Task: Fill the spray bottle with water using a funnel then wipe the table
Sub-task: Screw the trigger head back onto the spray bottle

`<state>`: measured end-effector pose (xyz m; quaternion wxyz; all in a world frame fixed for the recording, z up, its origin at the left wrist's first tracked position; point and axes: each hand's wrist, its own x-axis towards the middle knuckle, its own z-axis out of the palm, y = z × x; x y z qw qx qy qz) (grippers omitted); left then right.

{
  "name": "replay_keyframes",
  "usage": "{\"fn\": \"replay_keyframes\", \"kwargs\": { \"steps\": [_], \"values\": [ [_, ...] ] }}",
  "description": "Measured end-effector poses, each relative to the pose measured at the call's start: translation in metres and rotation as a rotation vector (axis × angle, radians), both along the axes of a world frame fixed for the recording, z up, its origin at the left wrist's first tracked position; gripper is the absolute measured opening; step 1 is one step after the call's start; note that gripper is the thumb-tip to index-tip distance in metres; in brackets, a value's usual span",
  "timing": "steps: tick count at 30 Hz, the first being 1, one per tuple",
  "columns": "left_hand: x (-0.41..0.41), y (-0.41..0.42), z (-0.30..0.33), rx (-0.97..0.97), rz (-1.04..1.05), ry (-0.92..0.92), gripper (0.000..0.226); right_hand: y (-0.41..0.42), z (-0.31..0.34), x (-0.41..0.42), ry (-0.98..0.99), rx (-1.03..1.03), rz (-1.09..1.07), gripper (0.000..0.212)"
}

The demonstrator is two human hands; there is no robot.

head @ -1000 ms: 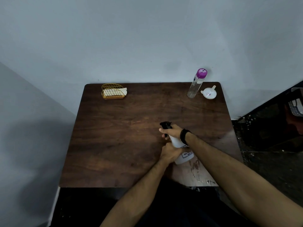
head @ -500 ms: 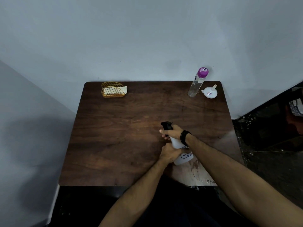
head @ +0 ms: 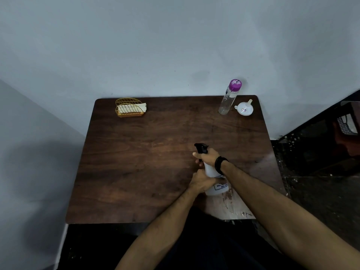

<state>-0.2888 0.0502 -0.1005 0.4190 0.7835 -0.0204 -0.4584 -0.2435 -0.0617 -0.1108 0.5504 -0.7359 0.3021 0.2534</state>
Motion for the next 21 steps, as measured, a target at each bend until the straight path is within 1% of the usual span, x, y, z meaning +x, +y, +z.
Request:
{"fn": "replay_keyframes", "kwargs": {
  "steps": [2,4,6,9,11,14,17,19,21],
  "values": [
    [-0.002,-0.002,0.000,-0.009,0.011,0.021,0.067,-0.004,0.001,-0.001,0.025,0.067,0.008,0.035],
    [-0.002,-0.003,-0.001,-0.013,0.036,0.050,0.068,-0.007,0.001,-0.002,0.052,0.113,-0.013,0.041],
    [-0.003,-0.004,0.000,-0.007,0.069,0.077,0.071,-0.008,0.004,-0.003,0.079,0.135,-0.026,0.041],
    [-0.003,-0.005,-0.002,-0.021,0.123,0.117,0.069,-0.008,0.006,-0.002,0.120,0.165,-0.016,0.043],
    [-0.003,-0.006,-0.002,-0.024,0.169,0.139,0.074,-0.008,0.008,0.000,0.135,0.185,-0.001,0.043],
    [-0.002,-0.005,0.001,-0.009,0.205,0.139,0.079,-0.006,0.008,0.003,0.128,0.178,-0.010,0.041],
    [-0.002,-0.005,0.005,-0.001,0.227,0.131,0.076,-0.003,0.011,0.003,0.096,0.159,-0.021,0.035],
    [-0.001,-0.005,0.006,0.014,0.219,0.125,0.070,-0.001,0.010,0.004,0.068,0.101,-0.026,0.034],
    [0.001,-0.004,0.010,0.039,0.194,0.112,0.073,0.000,0.009,0.004,0.053,0.066,-0.051,0.034]
  ]
}}
